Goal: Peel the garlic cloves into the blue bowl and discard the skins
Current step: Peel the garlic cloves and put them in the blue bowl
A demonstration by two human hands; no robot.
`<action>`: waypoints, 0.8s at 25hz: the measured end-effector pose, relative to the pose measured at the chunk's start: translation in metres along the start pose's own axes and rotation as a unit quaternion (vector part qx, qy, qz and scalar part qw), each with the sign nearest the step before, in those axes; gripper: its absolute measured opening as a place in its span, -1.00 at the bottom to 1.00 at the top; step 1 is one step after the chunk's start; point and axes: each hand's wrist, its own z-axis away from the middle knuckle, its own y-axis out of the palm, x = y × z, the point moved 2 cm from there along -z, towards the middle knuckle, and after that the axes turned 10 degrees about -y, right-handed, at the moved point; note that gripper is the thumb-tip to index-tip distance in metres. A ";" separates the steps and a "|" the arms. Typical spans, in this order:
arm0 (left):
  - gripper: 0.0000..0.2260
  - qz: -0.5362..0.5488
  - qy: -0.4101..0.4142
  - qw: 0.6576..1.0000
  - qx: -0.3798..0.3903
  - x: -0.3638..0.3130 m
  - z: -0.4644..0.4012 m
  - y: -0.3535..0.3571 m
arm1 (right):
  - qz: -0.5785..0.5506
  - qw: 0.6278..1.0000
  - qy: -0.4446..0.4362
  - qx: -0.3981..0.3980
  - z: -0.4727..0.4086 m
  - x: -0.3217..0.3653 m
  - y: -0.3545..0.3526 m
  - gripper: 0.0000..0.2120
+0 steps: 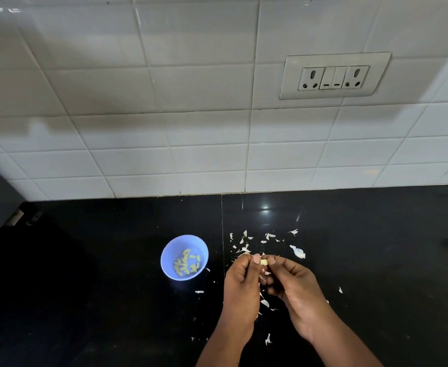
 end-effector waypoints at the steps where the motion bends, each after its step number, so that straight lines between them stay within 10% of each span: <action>1: -0.72 0.005 0.000 1.000 -0.005 0.000 0.000 0.000 | -0.006 1.000 0.001 -0.004 0.001 0.001 0.001 -0.80; 10: -0.75 -0.035 -0.026 0.998 -0.049 0.007 -0.006 0.010 | -0.035 0.995 -0.051 -0.081 0.014 0.000 0.009 -0.84; 15: -0.76 -0.012 -0.058 0.998 -0.031 0.002 -0.002 0.010 | -0.180 0.977 0.062 -0.092 0.006 -0.014 0.010 -0.82; 20: -0.71 -0.348 -0.053 0.926 -0.138 0.007 -0.001 -0.009 | -0.067 0.989 -0.015 -0.128 -0.001 -0.013 -0.005 -0.86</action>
